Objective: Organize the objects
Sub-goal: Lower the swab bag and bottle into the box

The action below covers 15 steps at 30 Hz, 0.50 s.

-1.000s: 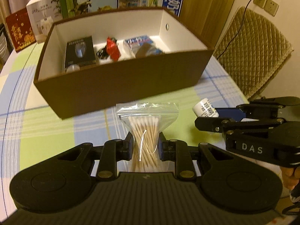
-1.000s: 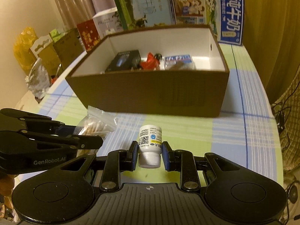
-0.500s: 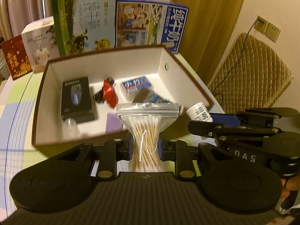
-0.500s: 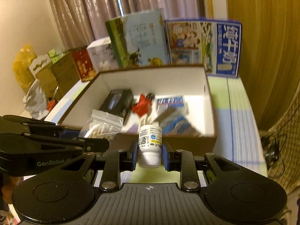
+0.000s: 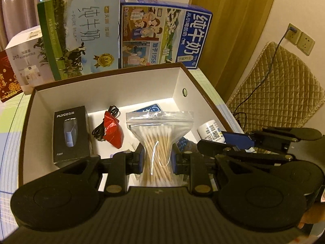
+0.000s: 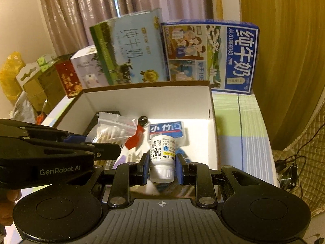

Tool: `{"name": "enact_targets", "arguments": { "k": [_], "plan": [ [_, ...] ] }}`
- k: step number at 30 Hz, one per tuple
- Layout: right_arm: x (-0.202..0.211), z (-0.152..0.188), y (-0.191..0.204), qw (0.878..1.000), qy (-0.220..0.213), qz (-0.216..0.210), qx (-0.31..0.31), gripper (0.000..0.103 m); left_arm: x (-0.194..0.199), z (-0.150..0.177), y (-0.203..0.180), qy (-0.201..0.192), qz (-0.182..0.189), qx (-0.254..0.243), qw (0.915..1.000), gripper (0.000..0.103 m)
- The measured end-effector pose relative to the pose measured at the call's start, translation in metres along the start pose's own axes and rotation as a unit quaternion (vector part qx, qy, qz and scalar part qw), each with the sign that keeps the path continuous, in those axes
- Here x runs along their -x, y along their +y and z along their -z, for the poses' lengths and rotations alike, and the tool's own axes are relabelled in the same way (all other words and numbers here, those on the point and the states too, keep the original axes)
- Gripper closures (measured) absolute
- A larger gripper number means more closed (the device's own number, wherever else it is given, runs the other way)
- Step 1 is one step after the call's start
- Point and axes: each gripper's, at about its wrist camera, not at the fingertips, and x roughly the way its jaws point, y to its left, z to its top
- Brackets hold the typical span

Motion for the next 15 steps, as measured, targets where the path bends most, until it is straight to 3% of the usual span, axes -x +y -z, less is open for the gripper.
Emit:
{"name": "enact_targets", "arguments": {
  "k": [15],
  "plan": [
    [-0.055, -0.016, -0.023, 0.999, 0.039, 0.008, 0.009, 0.079, -0.064, -0.026, 0.013, 0.041, 0.005, 0.007, 0.9991, 0.083]
  ]
}}
